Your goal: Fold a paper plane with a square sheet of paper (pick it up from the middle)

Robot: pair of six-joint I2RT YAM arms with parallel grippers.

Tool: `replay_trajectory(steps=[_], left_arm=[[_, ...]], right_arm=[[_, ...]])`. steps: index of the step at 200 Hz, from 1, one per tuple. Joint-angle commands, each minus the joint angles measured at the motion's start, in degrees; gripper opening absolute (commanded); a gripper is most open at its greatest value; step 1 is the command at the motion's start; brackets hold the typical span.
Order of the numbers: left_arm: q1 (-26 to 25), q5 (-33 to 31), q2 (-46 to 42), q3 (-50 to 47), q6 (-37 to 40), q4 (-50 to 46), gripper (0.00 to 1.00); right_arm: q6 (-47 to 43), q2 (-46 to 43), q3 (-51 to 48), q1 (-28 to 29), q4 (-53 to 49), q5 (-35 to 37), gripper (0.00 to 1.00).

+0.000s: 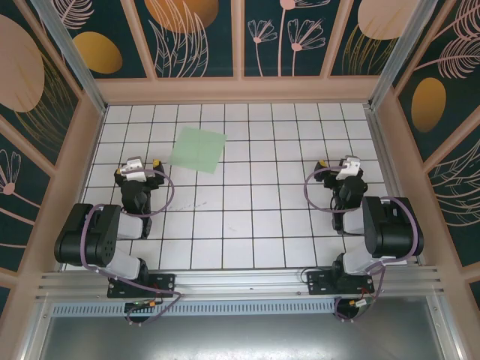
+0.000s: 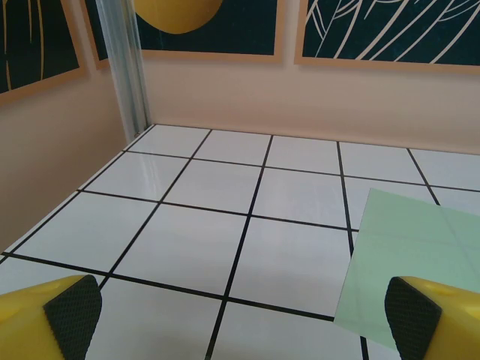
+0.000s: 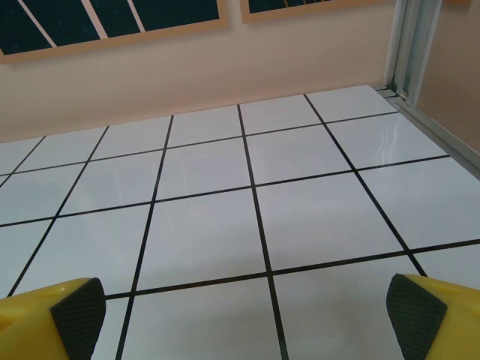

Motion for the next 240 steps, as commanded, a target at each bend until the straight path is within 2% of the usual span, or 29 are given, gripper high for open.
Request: replay_trajectory(steps=[1, 140, 169, 193, 210, 240], left_arm=[[0.4, 0.3, 0.3, 0.4, -0.4, 2.1, 0.99], [0.4, 0.4, 0.2, 0.3, -0.5, 2.1, 0.99], [0.4, -1.8, -2.2, -0.3, -1.1, 1.3, 0.98], [0.4, -4.7, -9.8, 1.4, -2.9, -9.0, 0.99], [0.4, -4.9, -14.4, 5.1, -6.0, -20.3, 0.99], [0.4, 0.1, -17.1, 13.8, -16.6, -36.7, 0.99]], right_arm=[[-0.6, 0.2, 1.0, -0.5, 0.7, -1.4, 0.99], [-0.6, 0.3, 1.0, -0.5, 0.7, -1.5, 0.99], [-0.7, -0.1, 0.7, -0.5, 0.9, -1.4, 0.99], [-1.3, -7.5, 3.1, 0.7, -9.4, 0.7, 0.99], [0.2, -12.7, 6.7, 2.0, -19.3, 5.9, 0.99], [10.9, -16.0, 17.6, 4.5, -44.7, 9.3, 0.99]])
